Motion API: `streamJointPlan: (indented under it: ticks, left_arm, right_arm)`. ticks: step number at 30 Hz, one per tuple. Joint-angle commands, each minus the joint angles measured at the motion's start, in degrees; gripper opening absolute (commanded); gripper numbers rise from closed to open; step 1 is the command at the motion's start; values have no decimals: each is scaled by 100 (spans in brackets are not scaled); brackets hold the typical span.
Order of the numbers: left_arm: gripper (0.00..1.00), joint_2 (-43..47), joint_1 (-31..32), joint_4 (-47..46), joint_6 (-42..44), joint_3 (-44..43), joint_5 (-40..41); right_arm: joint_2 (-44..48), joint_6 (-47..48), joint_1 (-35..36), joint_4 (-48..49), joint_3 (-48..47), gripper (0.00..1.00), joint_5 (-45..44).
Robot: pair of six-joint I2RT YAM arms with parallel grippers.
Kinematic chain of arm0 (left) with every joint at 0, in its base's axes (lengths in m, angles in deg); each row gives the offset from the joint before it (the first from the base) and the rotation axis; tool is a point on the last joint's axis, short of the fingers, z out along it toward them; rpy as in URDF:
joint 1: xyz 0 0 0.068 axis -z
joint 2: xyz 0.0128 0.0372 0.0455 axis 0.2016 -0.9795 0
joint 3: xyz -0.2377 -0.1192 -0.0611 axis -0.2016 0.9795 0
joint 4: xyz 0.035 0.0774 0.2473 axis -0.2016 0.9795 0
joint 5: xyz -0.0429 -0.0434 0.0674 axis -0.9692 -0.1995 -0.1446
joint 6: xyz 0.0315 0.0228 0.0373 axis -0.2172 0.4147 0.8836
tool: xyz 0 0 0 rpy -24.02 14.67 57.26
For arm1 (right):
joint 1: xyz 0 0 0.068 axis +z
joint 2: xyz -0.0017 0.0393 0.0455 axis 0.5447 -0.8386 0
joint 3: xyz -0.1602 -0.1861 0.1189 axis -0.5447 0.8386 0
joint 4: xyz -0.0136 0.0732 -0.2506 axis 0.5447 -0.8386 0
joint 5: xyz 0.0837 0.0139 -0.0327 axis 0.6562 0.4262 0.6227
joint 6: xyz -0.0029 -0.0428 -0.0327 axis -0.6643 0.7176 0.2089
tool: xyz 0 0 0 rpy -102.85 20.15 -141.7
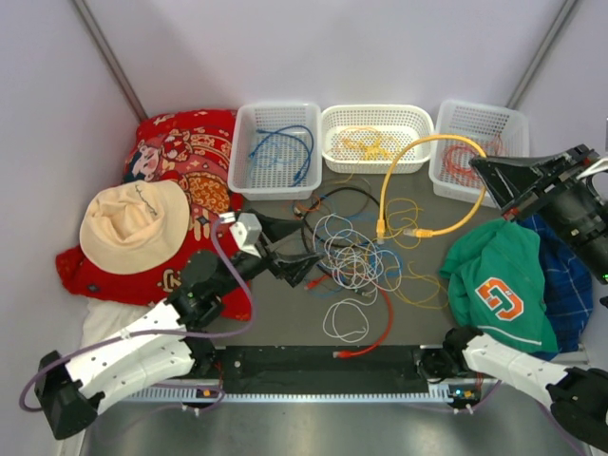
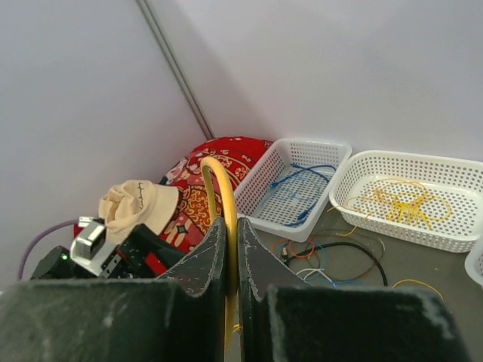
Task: Untangle the cables
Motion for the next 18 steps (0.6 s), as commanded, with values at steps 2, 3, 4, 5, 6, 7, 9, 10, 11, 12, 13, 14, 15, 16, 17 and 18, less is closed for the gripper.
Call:
streamJointPlan:
  ticks: [2, 3, 4, 5, 6, 7, 9, 10, 11, 12, 13, 14, 15, 16, 17, 18]
  left_arm:
    - [99, -796, 180, -1284, 568, -295, -1007]
    - [99, -902, 198, -1337, 612, -321, -1104]
    - [99, -1008, 242, -1408, 630, -348, -1218]
    - [99, -1209, 260, -1478, 647, -392, -1428]
    - [99, -1298, 277, -1592, 648, -401, -1517]
    - [99, -1360, 312, -1663, 639, -410, -1596]
    - [99, -1509, 348, -1794, 630, -401, -1781]
    - [99, -1588, 383, -1821, 621, -392, -1843]
    - [99, -1615, 392, -1848, 613, -366, -1895]
    - [99, -1650, 409, -1909, 604, -340, -1974]
    - [99, -1711, 444, -1927, 612, -322, -1958]
    - [99, -1755, 453, -1944, 630, -287, -1923]
    - [99, -1817, 462, -1971, 674, -278, -1896]
    - [99, -1957, 471, -2093, 683, -278, -1879]
    - [99, -2054, 471, -2190, 674, -304, -1887]
    - [99, -2168, 479, -2278, 639, -330, -1887]
  right_arm:
    - [-155, -219, 10, 206, -160, 0, 380]
    - [-173, -219, 10, 171, -221, 0, 406]
    - [-199, -219, 19, 153, -248, 0, 406]
    - [-208, -219, 19, 127, -283, 0, 406]
    - [-226, -202, 11, 75, -361, 0, 406]
    - [-252, -176, 10, 39, -397, 0, 380]
    - [-287, -158, 11, -13, -459, 0, 389]
    - [-296, -149, 10, -31, -468, 0, 371]
    - [-305, -140, 19, -31, -459, 0, 371]
    - [-305, -140, 19, -31, -459, 0, 362]
    - [-314, -140, 11, -40, -450, 0, 362]
    - [-314, -140, 10, -31, -441, 0, 371]
    - [-323, -149, 10, -23, -415, 0, 389]
    - [-323, -175, 19, 21, -389, 0, 415]
    - [-323, -193, 11, 47, -371, 0, 441]
    - [-331, -202, 10, 83, -336, 0, 468]
